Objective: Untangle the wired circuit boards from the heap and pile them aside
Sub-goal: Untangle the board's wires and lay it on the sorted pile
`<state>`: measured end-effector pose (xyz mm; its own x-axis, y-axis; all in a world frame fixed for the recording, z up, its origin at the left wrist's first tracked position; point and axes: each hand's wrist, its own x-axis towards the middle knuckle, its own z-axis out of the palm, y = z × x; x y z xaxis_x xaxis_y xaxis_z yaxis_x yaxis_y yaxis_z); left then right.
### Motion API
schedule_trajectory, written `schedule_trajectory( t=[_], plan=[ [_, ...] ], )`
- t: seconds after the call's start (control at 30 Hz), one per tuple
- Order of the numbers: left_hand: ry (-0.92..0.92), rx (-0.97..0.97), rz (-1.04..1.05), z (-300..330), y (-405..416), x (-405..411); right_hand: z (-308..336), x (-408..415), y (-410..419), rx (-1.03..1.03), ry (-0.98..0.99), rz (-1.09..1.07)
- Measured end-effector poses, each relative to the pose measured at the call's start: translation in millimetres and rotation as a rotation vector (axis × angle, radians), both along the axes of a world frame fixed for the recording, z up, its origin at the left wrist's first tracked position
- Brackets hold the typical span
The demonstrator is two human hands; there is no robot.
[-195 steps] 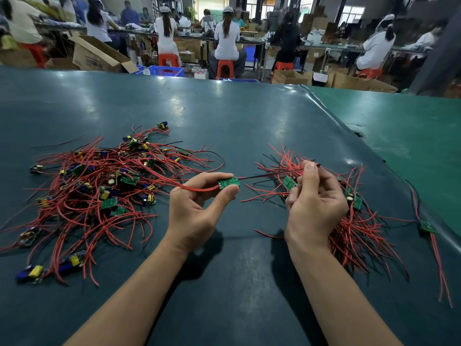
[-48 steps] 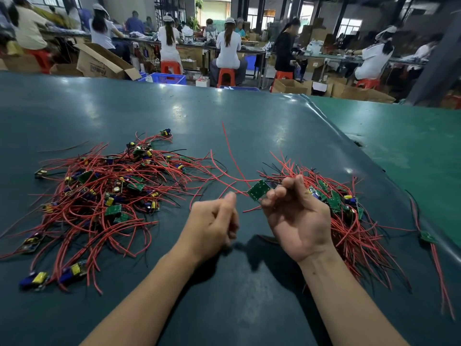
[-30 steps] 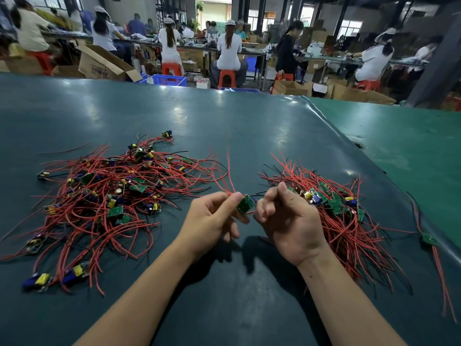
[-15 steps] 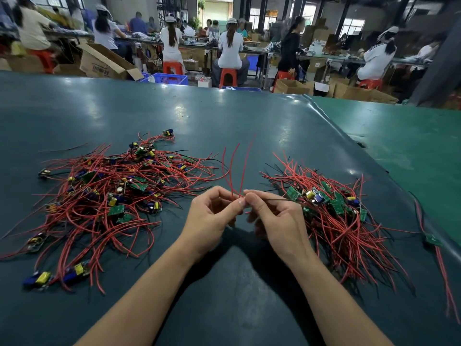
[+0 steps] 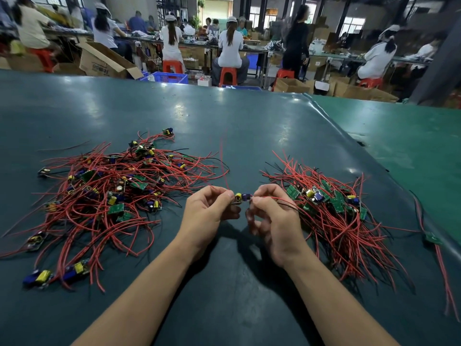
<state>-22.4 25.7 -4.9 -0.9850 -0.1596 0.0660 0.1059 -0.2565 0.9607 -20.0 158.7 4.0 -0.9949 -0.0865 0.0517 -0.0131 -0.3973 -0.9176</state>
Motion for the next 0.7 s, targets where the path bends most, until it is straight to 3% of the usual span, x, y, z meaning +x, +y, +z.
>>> schedule_trajectory(
  t=[0.3,0.53,0.7],
  plan=[
    [0.003,0.165,-0.129,-3.7,-2.1,-3.4,-0.3,-3.7,0.2,-0.04,-0.036,0.031],
    [0.081,0.006,-0.107,-5.1,-1.9,-0.1,-2.4,-5.9,-3.7,0.011,-0.16,-0.029],
    [0.083,-0.098,-0.093,-2.7,-0.7,1.8,-4.7,-5.4,-3.3,0.074,-0.114,-0.113]
  ],
)
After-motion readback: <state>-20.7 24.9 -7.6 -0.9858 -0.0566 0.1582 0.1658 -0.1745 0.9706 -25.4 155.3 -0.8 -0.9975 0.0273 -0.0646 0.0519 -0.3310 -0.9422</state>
